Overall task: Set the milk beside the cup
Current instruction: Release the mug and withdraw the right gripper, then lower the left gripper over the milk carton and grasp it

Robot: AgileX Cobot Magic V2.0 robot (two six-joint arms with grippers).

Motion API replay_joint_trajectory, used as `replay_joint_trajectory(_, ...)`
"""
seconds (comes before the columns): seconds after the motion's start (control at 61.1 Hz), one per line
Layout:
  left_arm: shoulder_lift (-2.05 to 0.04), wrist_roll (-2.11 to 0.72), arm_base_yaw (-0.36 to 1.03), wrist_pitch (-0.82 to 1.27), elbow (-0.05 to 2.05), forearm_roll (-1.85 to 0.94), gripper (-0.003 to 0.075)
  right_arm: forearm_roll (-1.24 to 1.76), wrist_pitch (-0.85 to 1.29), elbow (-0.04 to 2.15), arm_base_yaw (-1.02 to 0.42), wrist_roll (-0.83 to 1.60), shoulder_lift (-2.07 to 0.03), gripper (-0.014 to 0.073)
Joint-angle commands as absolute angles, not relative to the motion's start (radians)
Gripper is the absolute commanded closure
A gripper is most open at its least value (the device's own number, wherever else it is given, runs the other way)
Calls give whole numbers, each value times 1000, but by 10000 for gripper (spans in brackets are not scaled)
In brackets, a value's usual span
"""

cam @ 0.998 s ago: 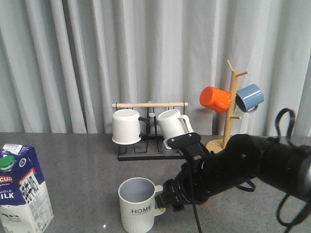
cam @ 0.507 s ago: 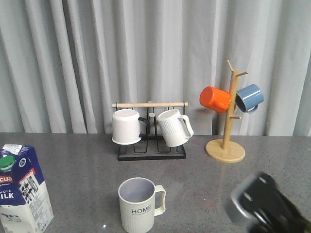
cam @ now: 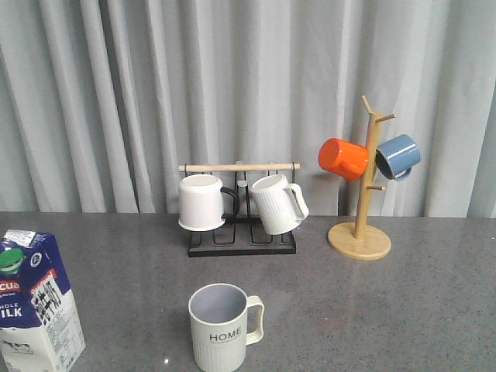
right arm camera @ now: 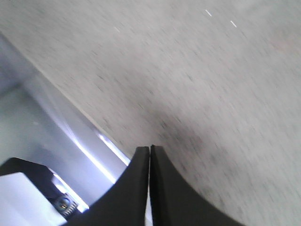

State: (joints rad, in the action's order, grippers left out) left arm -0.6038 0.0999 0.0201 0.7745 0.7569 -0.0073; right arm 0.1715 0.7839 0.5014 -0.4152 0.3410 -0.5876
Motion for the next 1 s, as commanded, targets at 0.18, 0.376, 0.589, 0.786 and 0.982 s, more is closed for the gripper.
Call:
replay_joint_trajectory(0.18, -870, -6, 22, 877, 1154, -23, 153, 0, 749, 462, -411, 181, -540, 599)
replay_joint_trajectory(0.376, -1076, -108, 22, 996, 1431, -26, 137, 0, 743, 452, -411, 157, -540, 599)
replay_joint_trajectory(0.589, -1191, -105, 22, 1028, 1592, -32, 137, 0, 736, 452, -411, 157, -540, 599)
replay_joint_trajectory(0.786, -1204, -119, 22, 1031, 1593, -78, 137, 0, 730, 452, -411, 157, -540, 599)
replay_joint_trajectory(0.982, -1295, -104, 22, 1132, 1670, -68, 137, 0, 727, 452, -411, 157, -540, 599)
